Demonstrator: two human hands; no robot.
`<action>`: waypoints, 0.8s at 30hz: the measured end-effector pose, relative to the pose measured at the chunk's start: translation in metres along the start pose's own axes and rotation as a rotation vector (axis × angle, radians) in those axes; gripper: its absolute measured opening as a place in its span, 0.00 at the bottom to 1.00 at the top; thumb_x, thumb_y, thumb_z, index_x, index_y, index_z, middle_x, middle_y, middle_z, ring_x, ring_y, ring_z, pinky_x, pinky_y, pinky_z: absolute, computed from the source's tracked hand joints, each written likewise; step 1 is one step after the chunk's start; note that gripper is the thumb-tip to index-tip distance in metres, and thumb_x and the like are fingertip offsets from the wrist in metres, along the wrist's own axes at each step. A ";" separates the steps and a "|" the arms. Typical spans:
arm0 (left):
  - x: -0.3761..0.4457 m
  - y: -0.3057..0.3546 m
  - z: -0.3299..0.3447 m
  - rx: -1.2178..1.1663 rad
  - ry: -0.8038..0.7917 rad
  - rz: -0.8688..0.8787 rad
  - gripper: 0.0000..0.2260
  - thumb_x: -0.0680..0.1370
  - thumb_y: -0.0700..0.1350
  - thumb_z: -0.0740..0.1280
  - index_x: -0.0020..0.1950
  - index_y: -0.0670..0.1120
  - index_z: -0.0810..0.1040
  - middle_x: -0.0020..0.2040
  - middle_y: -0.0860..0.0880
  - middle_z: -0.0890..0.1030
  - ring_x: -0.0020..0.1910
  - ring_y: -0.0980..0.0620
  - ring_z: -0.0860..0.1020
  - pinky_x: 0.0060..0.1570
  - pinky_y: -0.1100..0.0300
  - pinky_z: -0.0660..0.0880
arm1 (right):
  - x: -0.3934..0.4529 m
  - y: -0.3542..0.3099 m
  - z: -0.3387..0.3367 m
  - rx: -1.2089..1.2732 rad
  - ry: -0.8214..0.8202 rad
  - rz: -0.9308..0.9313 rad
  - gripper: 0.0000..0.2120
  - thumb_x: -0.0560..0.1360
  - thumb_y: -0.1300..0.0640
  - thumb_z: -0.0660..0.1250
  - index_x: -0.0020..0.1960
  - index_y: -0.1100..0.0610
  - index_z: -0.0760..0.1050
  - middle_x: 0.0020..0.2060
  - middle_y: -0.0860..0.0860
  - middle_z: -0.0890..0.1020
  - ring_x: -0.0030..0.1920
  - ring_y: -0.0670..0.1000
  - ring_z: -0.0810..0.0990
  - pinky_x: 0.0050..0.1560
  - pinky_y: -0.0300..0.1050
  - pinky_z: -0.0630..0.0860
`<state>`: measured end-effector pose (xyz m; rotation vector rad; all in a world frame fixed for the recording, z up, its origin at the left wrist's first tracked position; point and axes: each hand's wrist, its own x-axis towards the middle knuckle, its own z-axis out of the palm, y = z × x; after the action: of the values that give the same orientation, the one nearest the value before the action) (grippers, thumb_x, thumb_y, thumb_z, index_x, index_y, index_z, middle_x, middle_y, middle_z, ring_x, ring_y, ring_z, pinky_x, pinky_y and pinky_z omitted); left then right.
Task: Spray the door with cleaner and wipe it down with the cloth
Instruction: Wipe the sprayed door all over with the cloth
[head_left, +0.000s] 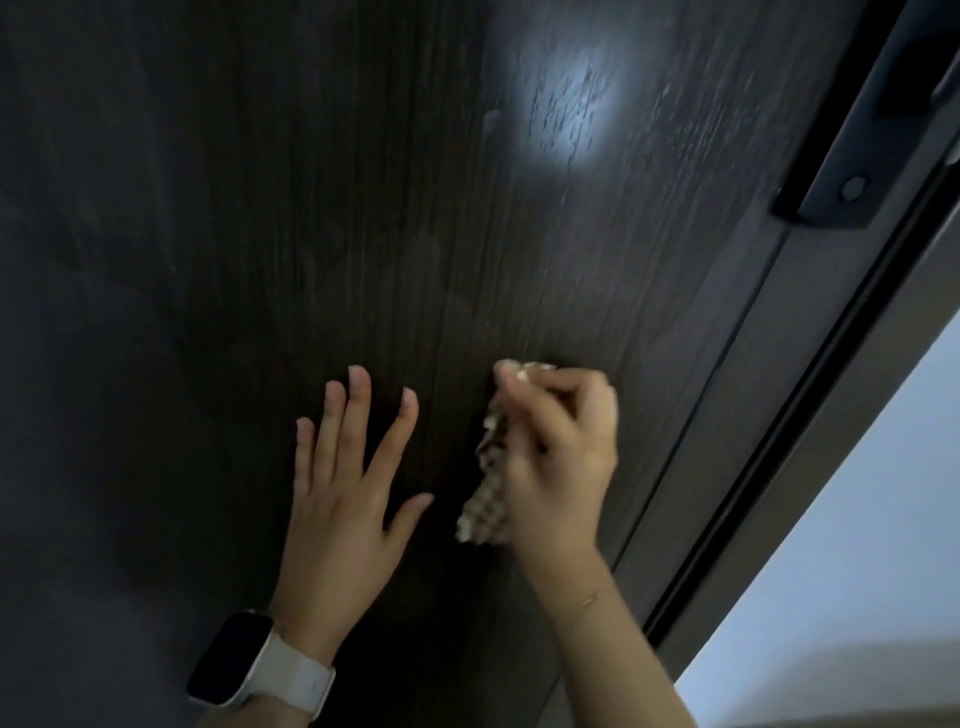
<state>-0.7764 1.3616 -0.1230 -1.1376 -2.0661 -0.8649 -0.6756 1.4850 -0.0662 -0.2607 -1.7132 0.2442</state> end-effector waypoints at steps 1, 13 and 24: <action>-0.001 0.001 -0.002 -0.006 -0.003 -0.004 0.45 0.71 0.49 0.75 0.80 0.52 0.49 0.80 0.46 0.39 0.79 0.45 0.40 0.76 0.43 0.42 | 0.007 0.008 -0.009 0.018 0.045 0.041 0.13 0.73 0.72 0.69 0.54 0.61 0.84 0.47 0.53 0.76 0.51 0.54 0.77 0.55 0.42 0.74; 0.023 0.058 -0.012 -0.011 0.068 -0.008 0.40 0.75 0.53 0.71 0.80 0.52 0.52 0.80 0.43 0.42 0.79 0.45 0.41 0.75 0.41 0.44 | -0.040 0.086 -0.065 -0.002 0.114 0.164 0.07 0.74 0.72 0.70 0.50 0.66 0.82 0.48 0.53 0.73 0.51 0.40 0.76 0.51 0.34 0.75; 0.044 0.075 0.011 0.002 0.098 -0.030 0.43 0.71 0.52 0.74 0.80 0.53 0.53 0.80 0.43 0.41 0.78 0.44 0.37 0.74 0.38 0.41 | 0.106 0.070 -0.088 0.116 0.227 0.041 0.03 0.75 0.67 0.71 0.47 0.63 0.83 0.43 0.51 0.72 0.48 0.52 0.78 0.55 0.39 0.75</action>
<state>-0.7327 1.4223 -0.0775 -1.0451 -2.0083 -0.9142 -0.6024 1.5860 0.0250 -0.2290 -1.4654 0.3308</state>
